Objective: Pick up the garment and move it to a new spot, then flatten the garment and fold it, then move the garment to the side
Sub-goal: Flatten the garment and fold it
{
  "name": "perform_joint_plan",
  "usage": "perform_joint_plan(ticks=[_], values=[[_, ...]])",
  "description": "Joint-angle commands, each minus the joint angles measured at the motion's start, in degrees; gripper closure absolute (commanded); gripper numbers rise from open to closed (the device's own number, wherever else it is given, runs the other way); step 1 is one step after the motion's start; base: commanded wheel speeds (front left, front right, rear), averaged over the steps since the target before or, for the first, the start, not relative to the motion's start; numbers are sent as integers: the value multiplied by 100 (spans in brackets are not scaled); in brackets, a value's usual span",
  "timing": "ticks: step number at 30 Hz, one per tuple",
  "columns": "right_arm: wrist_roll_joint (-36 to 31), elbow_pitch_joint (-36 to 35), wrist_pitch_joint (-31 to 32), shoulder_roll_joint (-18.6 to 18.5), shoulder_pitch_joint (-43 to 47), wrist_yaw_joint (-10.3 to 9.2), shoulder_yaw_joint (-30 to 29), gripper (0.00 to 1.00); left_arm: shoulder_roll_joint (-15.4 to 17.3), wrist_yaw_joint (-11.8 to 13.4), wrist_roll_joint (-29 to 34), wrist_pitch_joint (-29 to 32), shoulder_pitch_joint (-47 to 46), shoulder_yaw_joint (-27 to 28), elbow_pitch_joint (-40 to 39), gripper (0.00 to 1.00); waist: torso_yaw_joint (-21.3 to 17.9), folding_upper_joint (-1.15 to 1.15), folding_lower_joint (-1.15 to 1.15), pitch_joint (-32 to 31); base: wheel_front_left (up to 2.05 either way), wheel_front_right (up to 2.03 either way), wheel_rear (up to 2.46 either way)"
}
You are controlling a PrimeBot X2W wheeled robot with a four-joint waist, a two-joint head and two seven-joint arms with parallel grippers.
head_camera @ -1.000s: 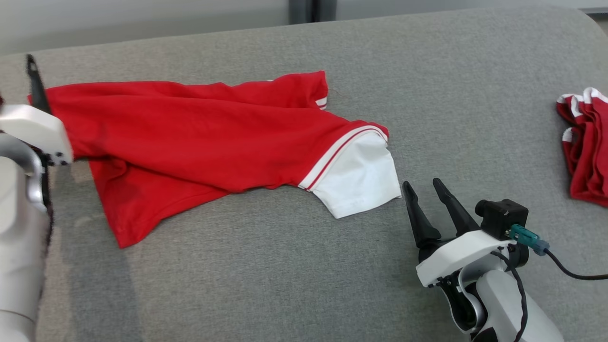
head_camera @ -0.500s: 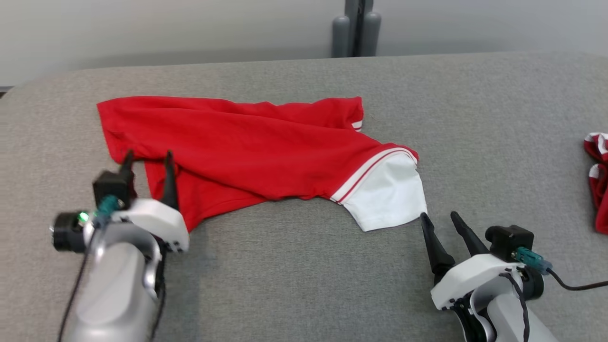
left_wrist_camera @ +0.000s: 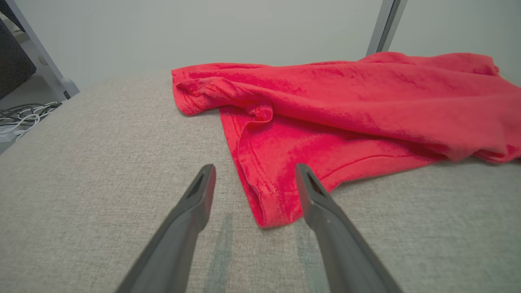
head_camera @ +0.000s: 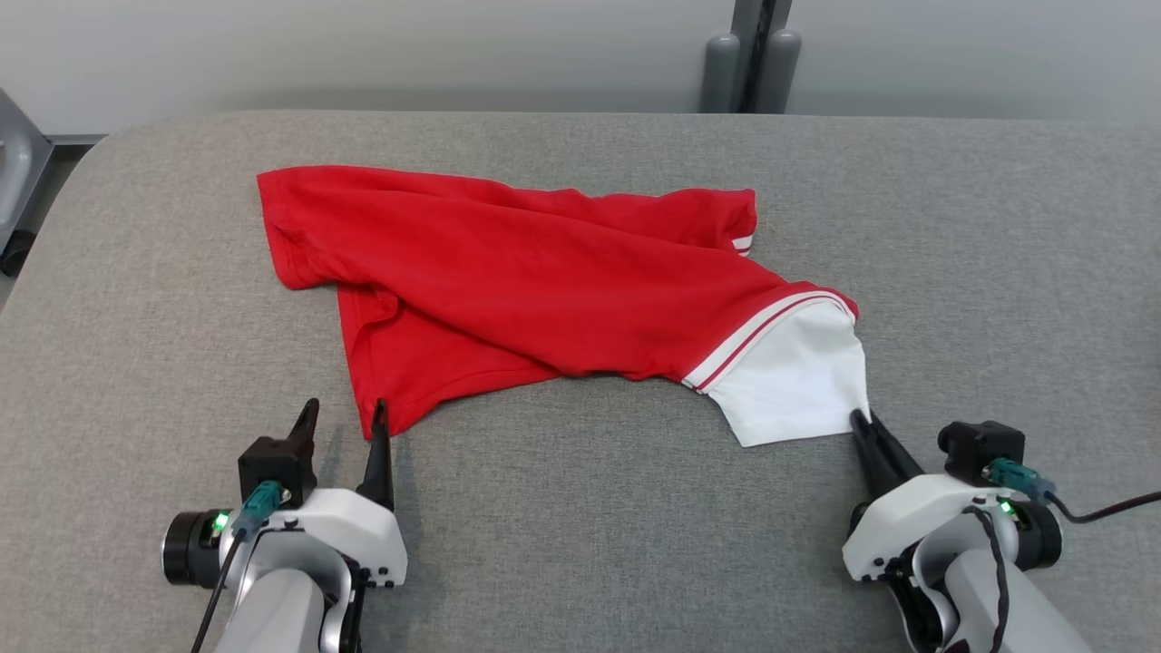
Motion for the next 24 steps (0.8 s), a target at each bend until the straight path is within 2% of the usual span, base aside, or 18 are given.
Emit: perform_joint_plan(ticks=[1, 9, 18, 20, 21, 24], values=[[-47, 3, 0, -47, -49, -1, -42, 100, 21, -23, -30, -25, 63, 27, -23, 0, -16, 0, 0, -6, 0, 0, 0], [-566, -363, 0, -156, 293, -2, -687, 100, 4, -45, -74, -25, 388, 206, 121, 0, -349, 0, 0, -169, 0, 0, 0], [-1006, -709, 0, -183, 699, -2, -998, 100, -6, -76, -104, -25, 633, 387, 194, 0, -659, 0, 0, -328, 0, 0, 0], [-1068, -890, 1, -149, 766, -2, -1125, 37, -10, -91, -88, -25, 674, 408, 210, 0, -698, 0, 0, -372, 0, 0, 0], [-1095, -1000, 0, -123, 816, -2, -1146, 0, -9, -91, -80, -25, 673, 420, 200, 0, -717, 0, 0, -396, 0, 0, 0], [-1160, -1333, 1, -75, 979, -2, -1238, 0, -13, -128, -91, -25, 723, 450, 140, 0, -765, 0, 0, -460, 0, 0, 0]])
